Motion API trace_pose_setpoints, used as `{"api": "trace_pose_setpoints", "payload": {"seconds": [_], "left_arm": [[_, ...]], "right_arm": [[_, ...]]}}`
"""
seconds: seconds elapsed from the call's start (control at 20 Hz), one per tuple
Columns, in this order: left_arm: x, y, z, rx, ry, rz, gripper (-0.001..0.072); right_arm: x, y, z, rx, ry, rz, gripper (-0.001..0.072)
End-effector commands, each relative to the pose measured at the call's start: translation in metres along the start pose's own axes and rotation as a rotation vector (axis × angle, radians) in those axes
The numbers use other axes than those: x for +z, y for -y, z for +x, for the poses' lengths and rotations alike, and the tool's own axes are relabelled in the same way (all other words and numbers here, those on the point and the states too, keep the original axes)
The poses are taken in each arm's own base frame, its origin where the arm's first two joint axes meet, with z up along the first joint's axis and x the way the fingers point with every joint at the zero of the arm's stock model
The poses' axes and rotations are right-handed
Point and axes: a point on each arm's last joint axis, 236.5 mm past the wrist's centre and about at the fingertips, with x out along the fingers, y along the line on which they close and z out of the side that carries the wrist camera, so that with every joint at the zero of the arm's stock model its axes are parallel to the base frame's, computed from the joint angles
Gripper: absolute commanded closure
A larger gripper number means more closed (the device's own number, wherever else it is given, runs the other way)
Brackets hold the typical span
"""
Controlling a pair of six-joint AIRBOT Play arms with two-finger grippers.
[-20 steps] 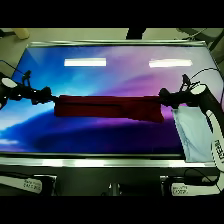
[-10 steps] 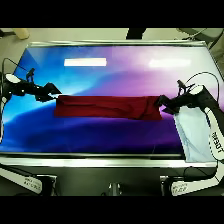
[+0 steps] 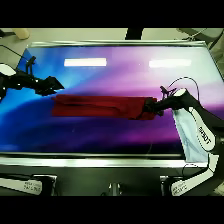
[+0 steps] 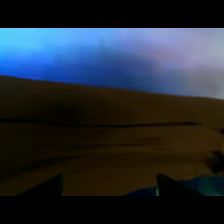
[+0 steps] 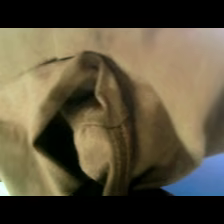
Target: Fold the shirts.
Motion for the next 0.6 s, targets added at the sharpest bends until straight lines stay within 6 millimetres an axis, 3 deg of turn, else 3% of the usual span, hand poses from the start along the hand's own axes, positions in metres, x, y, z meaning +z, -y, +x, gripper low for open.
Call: {"api": "trace_pose_setpoints", "payload": {"seconds": [0.0, 0.05, 0.2, 0.35, 0.55], "left_arm": [[-0.012, 0.038, 0.023, -0.024, -0.036, 0.078, 0.0373], [-0.016, 0.052, 0.041, -0.031, -0.045, 0.106, 0.0653], [-0.042, 0.099, 0.113, -0.07, -0.106, 0.141, 0.0677], [-0.1, 0.165, 0.186, -0.21, -0.225, 0.099, 0.0678], [-0.171, 0.237, 0.246, -0.348, -0.323, 0.013, 0.0678]], "right_arm": [[0.014, -0.055, -0.026, 0.159, 0.058, 0.003, 0.0693], [0.015, -0.071, -0.044, 0.175, 0.067, -0.039, 0.0695], [0.003, -0.124, -0.107, 0.224, 0.109, -0.131, 0.0696], [-0.027, -0.158, -0.151, 0.25, 0.119, -0.188, 0.0696], [-0.068, -0.188, -0.198, 0.265, 0.151, -0.273, 0.0696]]}}
